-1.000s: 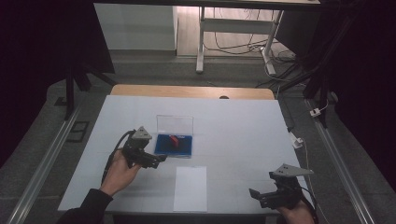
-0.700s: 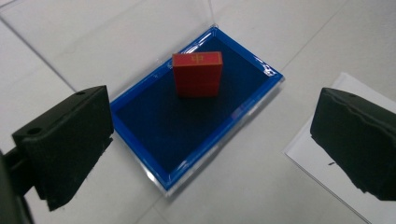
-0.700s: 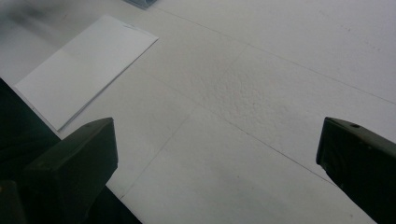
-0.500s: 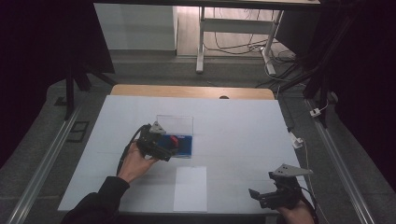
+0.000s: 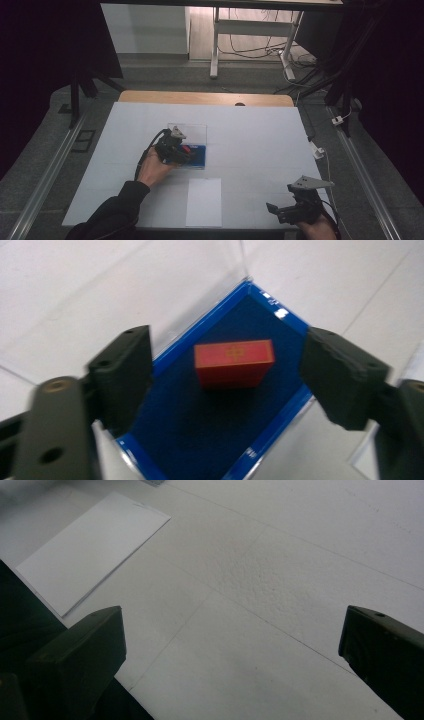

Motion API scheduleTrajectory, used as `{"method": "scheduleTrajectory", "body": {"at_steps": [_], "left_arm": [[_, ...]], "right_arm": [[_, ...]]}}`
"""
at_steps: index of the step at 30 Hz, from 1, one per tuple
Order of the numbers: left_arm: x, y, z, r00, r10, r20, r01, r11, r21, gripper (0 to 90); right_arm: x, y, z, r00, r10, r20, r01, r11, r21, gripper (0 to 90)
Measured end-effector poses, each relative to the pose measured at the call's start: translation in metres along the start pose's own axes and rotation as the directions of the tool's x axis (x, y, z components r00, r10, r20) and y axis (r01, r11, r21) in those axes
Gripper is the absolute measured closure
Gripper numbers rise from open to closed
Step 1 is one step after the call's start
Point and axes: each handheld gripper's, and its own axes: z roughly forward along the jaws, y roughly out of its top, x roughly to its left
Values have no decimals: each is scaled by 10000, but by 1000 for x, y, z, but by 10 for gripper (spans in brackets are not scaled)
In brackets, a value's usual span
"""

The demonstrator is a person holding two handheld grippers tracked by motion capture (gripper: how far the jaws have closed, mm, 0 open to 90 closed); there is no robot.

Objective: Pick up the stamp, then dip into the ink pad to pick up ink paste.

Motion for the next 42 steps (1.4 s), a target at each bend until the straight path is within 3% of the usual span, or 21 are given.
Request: {"method": "scheduleTrajectory", "body": {"at_steps": [1,3,8,15,27,42], "left_arm": [[0,0,0,9999,37,105,-37,10000,37,339],[0,0,1,9999,60,113,-61,9999,110,364],[0,0,2,9995,-81,305,74,9997,235,568],[-2,1,1,9998,47,204,-52,9997,246,579],[0,4,-13,9970,-166,761,167,9999,-1,580],[-3,8,-17,9985,-51,542,58,9999,-138,579]], "right_arm": [[0,0,0,10000,-49,-3,49,10000,29,0],[1,0,1,10000,-69,2,69,10000,36,0],[1,0,1,10000,-63,26,63,10000,36,0],[2,0,1,9999,-150,77,149,9998,106,0],[2,0,1,9997,-228,50,228,9997,102,0],[3,0,1,9995,-318,44,317,9994,107,0]]}}
